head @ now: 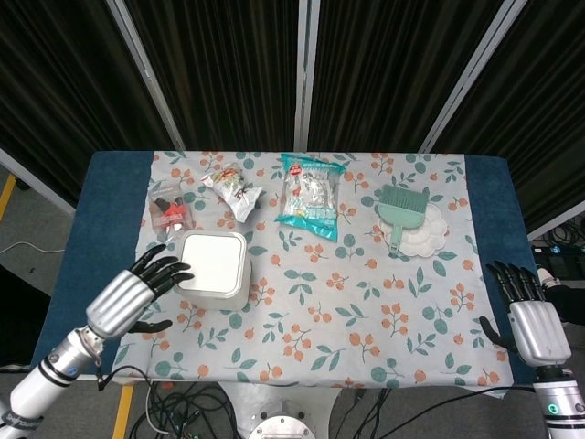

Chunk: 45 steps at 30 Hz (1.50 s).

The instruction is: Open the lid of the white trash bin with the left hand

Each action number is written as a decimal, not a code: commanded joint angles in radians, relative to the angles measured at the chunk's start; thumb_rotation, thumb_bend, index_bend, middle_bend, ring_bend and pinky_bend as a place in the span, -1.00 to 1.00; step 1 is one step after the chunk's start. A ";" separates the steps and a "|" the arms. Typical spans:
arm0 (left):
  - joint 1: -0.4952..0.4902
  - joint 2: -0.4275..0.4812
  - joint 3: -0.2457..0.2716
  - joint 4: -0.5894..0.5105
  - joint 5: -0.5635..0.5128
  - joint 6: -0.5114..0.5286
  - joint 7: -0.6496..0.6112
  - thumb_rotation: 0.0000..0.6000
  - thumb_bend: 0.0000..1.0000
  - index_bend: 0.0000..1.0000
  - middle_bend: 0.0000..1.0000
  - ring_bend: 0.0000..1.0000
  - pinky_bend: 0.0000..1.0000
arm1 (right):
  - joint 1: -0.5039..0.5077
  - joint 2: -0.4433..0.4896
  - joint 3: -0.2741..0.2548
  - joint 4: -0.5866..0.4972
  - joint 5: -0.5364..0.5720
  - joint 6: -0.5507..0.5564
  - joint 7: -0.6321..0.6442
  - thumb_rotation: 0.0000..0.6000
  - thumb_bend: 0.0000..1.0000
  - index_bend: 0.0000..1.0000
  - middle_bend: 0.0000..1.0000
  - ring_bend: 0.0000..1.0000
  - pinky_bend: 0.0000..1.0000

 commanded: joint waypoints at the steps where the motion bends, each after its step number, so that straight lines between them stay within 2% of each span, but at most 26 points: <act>1: -0.032 -0.012 0.005 -0.007 0.003 -0.038 -0.017 1.00 -1.00 -0.59 -0.66 -0.71 -0.99 | -0.001 0.000 0.000 0.002 0.001 -0.001 0.002 1.00 -0.48 -1.00 -0.93 -1.00 -1.00; 9: -0.092 -0.021 0.047 -0.031 -0.069 -0.203 0.008 1.00 -1.00 -0.57 -0.64 -0.71 -0.99 | -0.004 -0.005 0.001 0.018 0.006 -0.001 0.018 1.00 -0.48 -1.00 -0.93 -1.00 -1.00; 13: -0.101 -0.025 0.055 -0.042 -0.092 -0.222 0.030 1.00 -1.00 -0.57 -0.64 -0.71 -0.99 | -0.003 -0.004 0.000 0.018 0.004 -0.003 0.019 1.00 -0.48 -1.00 -0.93 -1.00 -1.00; 19: -0.059 -0.039 0.014 -0.033 -0.139 -0.093 0.026 1.00 -1.00 -0.57 -0.64 -0.71 -0.99 | -0.006 -0.004 0.001 0.017 -0.003 0.007 0.019 1.00 -0.48 -1.00 -0.93 -1.00 -1.00; 28: 0.062 0.015 -0.042 -0.015 -0.235 0.146 0.004 1.00 -1.00 -0.57 -0.64 -0.71 -0.99 | -0.001 0.001 0.007 0.021 -0.008 0.009 0.029 1.00 -0.48 -1.00 -0.93 -1.00 -1.00; 32: 0.125 0.033 -0.026 0.015 -0.312 0.174 0.012 0.99 -1.00 -0.57 -0.64 -0.71 -0.99 | 0.006 0.007 0.013 0.020 -0.005 0.002 0.032 1.00 -0.48 -1.00 -0.93 -1.00 -1.00; 37: 0.196 0.027 0.008 0.057 -0.422 0.159 0.032 0.99 -1.00 -0.57 -0.64 -0.71 -0.99 | 0.022 0.011 0.016 0.027 0.003 -0.029 0.061 1.00 -0.48 -1.00 -0.93 -1.00 -1.00; 42: 0.267 0.002 0.042 0.060 -0.447 0.203 0.087 0.99 -1.00 -0.57 -0.64 -0.71 -0.99 | 0.032 0.003 0.011 0.038 -0.007 -0.044 0.074 1.00 -0.48 -1.00 -0.93 -1.00 -1.00; 45: 0.304 -0.017 0.064 0.052 -0.435 0.234 0.120 0.99 -1.00 -0.57 -0.64 -0.71 -0.99 | 0.025 -0.004 0.007 0.042 -0.029 -0.018 0.083 1.00 -0.48 -1.00 -0.93 -1.00 -1.00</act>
